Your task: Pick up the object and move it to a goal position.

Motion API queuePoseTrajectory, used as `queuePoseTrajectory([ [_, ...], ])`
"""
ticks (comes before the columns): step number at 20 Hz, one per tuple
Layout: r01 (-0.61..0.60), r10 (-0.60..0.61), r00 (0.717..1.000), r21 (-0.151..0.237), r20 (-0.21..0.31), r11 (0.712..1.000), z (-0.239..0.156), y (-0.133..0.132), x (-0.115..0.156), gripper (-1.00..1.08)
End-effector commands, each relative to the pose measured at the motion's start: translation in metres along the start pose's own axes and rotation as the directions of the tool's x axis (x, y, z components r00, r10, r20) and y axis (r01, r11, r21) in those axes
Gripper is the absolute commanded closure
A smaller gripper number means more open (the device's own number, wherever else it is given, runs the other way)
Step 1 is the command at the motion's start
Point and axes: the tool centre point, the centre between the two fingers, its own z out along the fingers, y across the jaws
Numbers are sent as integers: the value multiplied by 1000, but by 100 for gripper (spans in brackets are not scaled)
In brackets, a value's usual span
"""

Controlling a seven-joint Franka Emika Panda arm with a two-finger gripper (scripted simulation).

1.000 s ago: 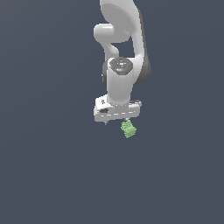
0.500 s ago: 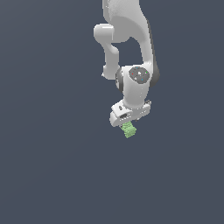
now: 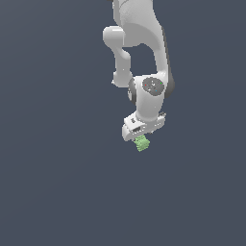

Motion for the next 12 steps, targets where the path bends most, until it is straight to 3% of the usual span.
queuePoseTrajectory([
  [1, 2, -2, 1000, 1, 1, 1000, 12, -1, -1, -92],
  [10, 6, -6, 1000, 1, 0, 1000, 39, -1, 0, -92],
  [11, 6, -6, 1000, 1, 0, 1000, 39, -1, 0, 108],
  [12, 6, -6, 1000, 1, 0, 1000, 39, -1, 0, 108],
])
